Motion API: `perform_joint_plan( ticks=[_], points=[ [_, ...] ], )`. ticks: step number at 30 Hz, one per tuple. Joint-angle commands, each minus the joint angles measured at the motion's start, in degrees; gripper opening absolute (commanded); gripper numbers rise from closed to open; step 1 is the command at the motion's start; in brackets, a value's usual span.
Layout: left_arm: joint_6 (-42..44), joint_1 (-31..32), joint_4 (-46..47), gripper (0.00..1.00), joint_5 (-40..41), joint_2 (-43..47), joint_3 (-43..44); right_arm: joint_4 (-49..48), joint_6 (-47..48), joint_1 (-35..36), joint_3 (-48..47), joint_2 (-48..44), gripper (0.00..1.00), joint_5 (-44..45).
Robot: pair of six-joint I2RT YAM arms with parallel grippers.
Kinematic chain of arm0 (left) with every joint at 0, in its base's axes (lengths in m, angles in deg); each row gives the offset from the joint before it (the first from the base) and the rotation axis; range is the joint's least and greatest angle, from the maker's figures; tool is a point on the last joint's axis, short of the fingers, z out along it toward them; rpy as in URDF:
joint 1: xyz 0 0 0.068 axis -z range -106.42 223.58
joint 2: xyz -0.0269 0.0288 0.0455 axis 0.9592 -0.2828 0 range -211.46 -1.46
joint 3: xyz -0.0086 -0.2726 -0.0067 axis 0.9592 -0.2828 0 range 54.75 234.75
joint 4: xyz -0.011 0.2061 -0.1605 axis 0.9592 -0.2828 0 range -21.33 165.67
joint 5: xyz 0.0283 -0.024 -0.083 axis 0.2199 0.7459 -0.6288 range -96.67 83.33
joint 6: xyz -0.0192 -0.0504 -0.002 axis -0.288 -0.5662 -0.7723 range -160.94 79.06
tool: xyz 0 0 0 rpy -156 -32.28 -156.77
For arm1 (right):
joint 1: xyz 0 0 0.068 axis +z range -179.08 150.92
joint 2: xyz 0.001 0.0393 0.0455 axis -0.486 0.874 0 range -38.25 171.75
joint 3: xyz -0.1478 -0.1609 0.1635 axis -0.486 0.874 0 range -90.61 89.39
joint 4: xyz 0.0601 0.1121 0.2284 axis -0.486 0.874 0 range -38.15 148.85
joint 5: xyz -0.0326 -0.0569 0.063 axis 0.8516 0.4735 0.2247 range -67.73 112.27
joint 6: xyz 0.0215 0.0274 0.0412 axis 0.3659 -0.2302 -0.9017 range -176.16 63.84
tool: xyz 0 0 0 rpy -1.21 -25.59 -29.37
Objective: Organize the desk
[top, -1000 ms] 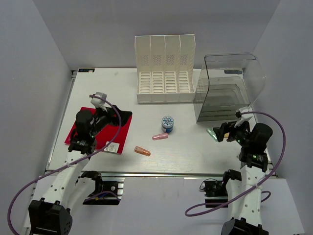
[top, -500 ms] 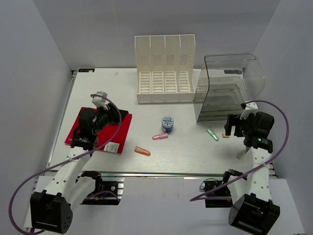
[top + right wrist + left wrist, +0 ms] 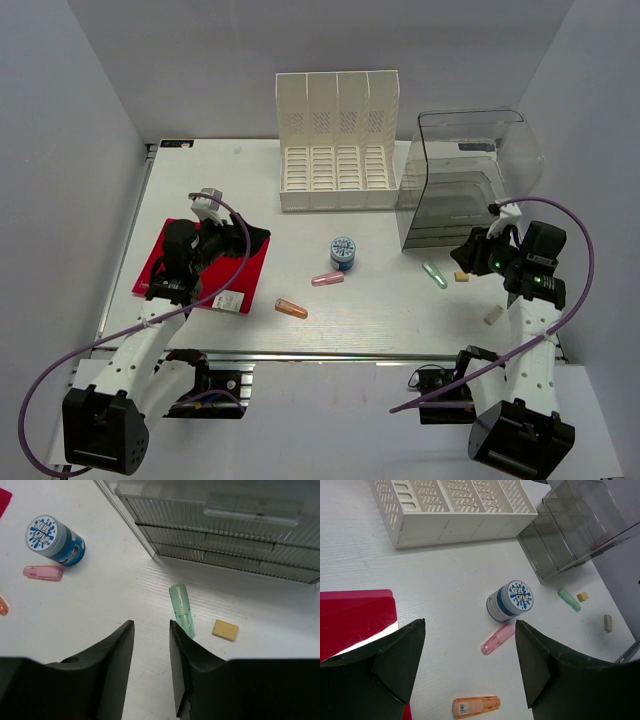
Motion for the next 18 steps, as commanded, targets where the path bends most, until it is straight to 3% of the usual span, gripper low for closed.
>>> perform_joint_plan(
  ticks=[1, 5, 8, 11, 18],
  points=[
    [1.05, -0.09, 0.20, 0.83, -1.67, 1.30, 1.28, -0.40, -3.41, -0.26, -3.13, 0.59, 0.38, -2.27],
    [1.49, -0.09, 0.47, 0.85, -2.64, 1.48, 1.19, -2.85, -6.57, -0.70, -3.31, 1.12, 0.40, -1.04],
    [1.49, -0.09, 0.47, 0.85, -2.90, 1.48, 1.28, -5.13, -9.47, -1.23, -2.52, 1.03, 0.52, -1.91],
    [1.58, -0.09, 0.55, 0.85, -2.90, 1.56, 1.28, -7.42, -11.40, -2.02, -0.86, 1.38, 0.58, -2.27],
    [1.58, -0.09, 0.99, 0.85, -3.61, 1.83, 1.02, -16.46, -18.87, -4.74, 3.28, 2.96, 0.60, -2.88]
  ],
)
